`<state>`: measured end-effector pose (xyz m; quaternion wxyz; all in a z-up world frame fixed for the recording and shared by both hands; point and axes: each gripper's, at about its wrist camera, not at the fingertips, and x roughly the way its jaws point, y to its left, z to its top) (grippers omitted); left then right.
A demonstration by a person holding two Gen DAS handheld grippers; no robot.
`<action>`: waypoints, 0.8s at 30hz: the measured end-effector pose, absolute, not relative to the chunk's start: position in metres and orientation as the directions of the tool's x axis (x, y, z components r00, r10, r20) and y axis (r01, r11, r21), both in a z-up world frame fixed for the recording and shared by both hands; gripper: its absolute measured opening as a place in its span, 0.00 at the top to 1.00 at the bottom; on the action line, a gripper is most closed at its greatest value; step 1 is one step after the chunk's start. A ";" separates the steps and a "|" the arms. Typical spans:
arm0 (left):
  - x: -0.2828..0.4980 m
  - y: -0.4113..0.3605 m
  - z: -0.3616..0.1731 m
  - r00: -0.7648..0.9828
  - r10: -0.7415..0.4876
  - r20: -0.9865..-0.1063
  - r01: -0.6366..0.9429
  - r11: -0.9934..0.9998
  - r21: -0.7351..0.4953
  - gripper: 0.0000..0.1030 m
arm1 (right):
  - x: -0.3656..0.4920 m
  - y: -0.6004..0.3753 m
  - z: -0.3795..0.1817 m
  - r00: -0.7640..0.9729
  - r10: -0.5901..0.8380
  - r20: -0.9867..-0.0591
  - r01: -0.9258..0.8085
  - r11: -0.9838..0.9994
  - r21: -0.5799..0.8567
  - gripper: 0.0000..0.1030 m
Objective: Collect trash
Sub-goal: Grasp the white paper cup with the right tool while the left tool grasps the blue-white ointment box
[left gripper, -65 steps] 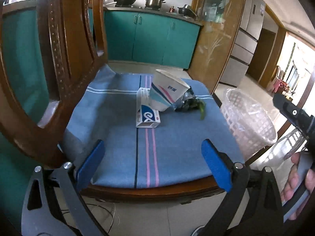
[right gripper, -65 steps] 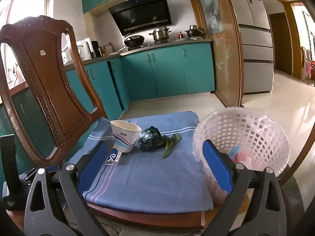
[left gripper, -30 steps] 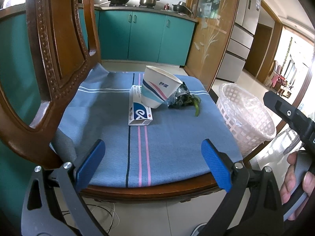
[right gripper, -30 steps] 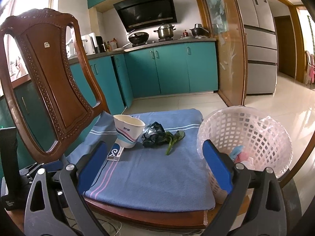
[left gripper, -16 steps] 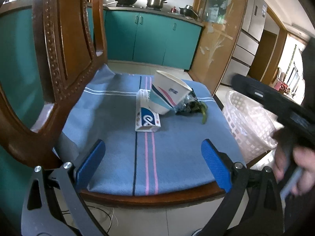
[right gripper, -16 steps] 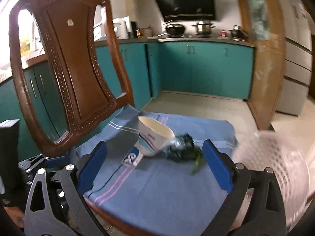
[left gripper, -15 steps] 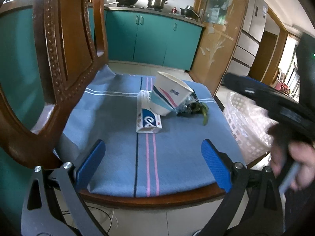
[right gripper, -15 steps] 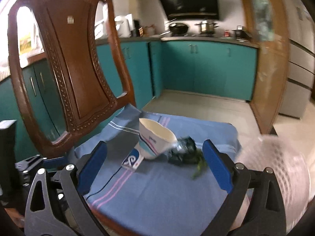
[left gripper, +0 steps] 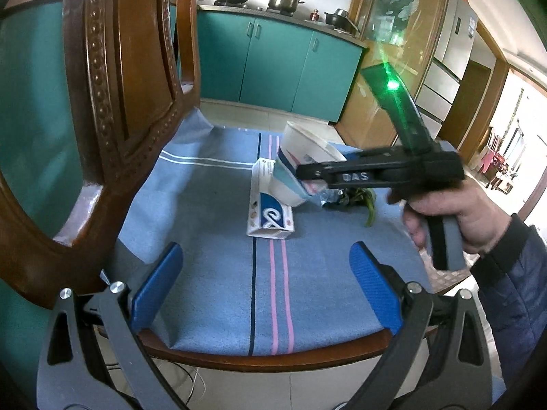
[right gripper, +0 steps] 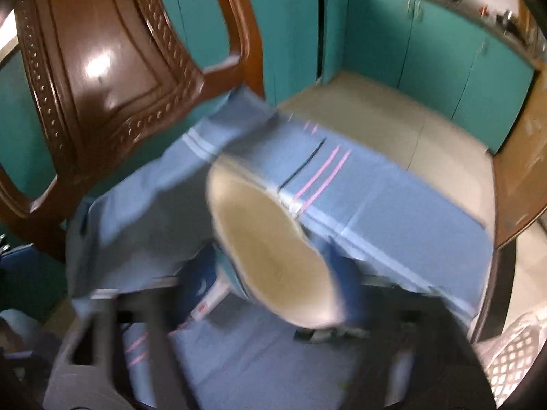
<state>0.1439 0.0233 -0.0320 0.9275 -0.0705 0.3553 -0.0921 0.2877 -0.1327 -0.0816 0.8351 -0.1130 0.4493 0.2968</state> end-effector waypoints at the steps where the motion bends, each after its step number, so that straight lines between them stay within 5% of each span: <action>1: 0.143 0.023 -0.032 0.730 -0.220 -0.647 0.122 0.973 -0.194 0.05 | 0.281 -0.135 -0.081 0.398 0.424 -0.814 -0.604 0.789 0.115 0.70; 6: 0.151 0.014 -0.040 0.715 -0.209 -0.667 0.127 0.977 -0.170 0.05 | 0.220 -0.150 -0.055 0.506 0.464 -0.727 -0.594 0.799 0.096 0.73; 13: 0.195 -0.012 -0.065 0.662 -0.176 -0.729 0.133 0.984 -0.117 0.06 | 0.127 -0.244 -0.007 0.780 0.442 -0.444 -0.289 0.882 0.371 0.72; 16: 0.222 -0.022 -0.080 0.627 -0.158 -0.763 0.126 0.987 -0.101 0.11 | 0.096 -0.244 -0.014 0.818 0.420 -0.393 -0.292 0.892 0.345 0.71; 22: 0.270 -0.028 -0.104 0.543 -0.153 -0.826 0.109 0.988 -0.111 0.36 | 0.083 -0.230 -0.021 0.806 0.455 -0.380 -0.343 0.881 0.327 0.70; 24: 0.279 -0.026 -0.108 0.537 -0.138 -0.832 0.100 0.990 -0.100 0.52 | 0.081 -0.229 -0.021 0.803 0.461 -0.376 -0.348 0.877 0.331 0.70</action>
